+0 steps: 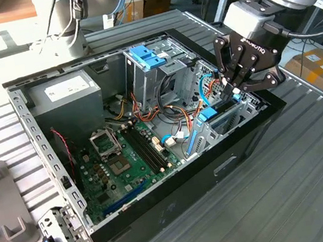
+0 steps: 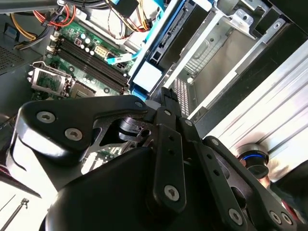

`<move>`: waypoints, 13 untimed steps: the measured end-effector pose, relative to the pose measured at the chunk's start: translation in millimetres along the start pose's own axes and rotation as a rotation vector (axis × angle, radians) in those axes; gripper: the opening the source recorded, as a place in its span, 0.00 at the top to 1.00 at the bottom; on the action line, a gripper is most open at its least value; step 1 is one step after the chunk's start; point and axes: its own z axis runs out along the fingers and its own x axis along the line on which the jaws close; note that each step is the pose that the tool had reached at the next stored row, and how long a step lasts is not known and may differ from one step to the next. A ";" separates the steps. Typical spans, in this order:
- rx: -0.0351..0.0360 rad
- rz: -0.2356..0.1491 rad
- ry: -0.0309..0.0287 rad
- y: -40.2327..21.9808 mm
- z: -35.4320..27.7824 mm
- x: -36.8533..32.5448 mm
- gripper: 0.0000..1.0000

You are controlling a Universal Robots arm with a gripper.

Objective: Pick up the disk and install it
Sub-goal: 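Insert the disk into the insertion slot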

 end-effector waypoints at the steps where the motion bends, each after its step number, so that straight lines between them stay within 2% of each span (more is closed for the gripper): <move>1: 0.0000 0.000 0.0010 -1.0 2.2 0.2 0.89; 2: -0.0001 0.000 0.0020 -1.7 3.8 0.3 0.89; 3: -0.0001 0.000 0.0050 -4.0 7.3 0.6 0.89; 5: -0.0001 0.001 0.0082 -8.9 10.1 1.0 0.89; 7: -0.0003 0.001 0.0127 -19.0 12.4 1.4 0.89; 10: -0.0004 0.001 0.0166 -33.9 14.5 2.0 0.89; 11: -0.0005 0.002 0.0186 -42.1 15.3 2.2 0.89; 12: -0.0003 0.002 0.0192 -45.7 15.6 2.4 0.89; 13: -0.0005 0.001 0.0193 -46.7 15.6 2.3 0.89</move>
